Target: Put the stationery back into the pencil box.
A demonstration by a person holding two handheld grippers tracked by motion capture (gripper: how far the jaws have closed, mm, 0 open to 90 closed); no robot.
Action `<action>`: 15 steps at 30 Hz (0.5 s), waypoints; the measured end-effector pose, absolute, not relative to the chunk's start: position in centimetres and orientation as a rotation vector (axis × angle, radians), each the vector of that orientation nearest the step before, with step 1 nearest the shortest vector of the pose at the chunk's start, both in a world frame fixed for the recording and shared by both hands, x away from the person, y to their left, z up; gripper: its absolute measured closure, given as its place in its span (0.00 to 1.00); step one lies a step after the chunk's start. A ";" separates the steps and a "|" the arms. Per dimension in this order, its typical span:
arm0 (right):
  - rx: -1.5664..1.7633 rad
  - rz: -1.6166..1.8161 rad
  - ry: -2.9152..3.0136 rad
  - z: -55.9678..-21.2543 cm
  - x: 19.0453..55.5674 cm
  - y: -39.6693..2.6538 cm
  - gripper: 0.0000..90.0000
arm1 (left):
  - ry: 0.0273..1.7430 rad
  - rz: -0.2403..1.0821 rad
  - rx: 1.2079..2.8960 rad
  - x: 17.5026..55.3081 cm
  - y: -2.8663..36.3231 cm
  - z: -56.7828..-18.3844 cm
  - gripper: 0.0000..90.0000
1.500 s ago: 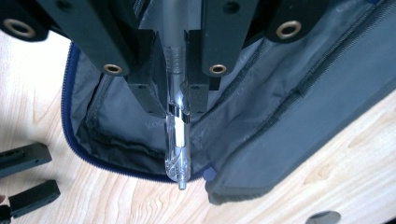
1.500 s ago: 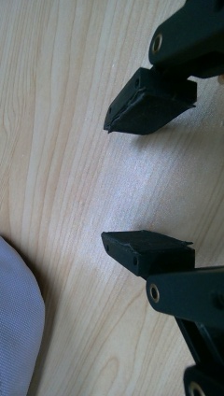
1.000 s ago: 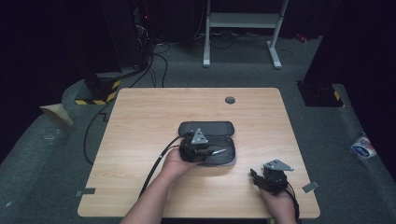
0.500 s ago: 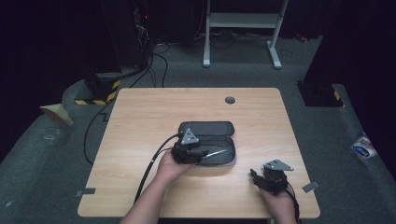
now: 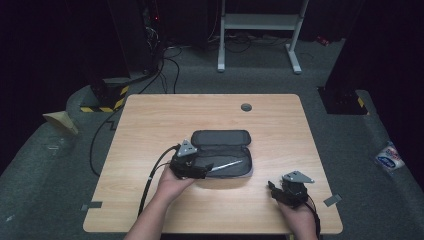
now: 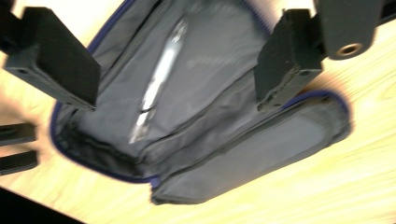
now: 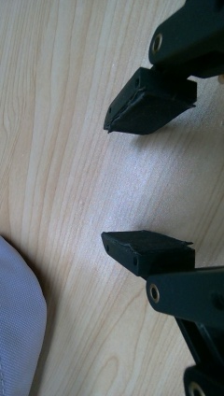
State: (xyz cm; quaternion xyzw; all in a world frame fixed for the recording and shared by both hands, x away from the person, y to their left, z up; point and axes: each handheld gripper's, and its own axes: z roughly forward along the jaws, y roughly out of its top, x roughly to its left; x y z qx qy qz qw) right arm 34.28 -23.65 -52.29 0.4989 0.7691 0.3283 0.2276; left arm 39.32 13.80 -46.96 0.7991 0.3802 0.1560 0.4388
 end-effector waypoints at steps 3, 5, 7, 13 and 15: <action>1.372 0.904 2.119 -52.3 34.3 -23.7 0.44 | 1.001 0.385 1.956 39.0 15.3 -47.6 0.09; 1.372 0.904 2.119 -52.3 34.3 -23.7 0.44 | 1.017 0.387 1.952 38.8 16.2 -47.9 0.06; 1.373 0.904 2.119 -52.3 34.3 -23.7 0.44 | 1.040 0.389 1.951 38.5 17.1 -48.3 0.03; 1.375 0.904 2.118 -52.3 34.3 -23.6 0.44 | 1.116 0.422 1.967 37.1 20.3 -49.9 0.00; 1.375 0.903 2.118 -52.3 34.3 -23.6 0.44 | 1.145 0.469 1.987 36.5 21.3 -50.5 0.00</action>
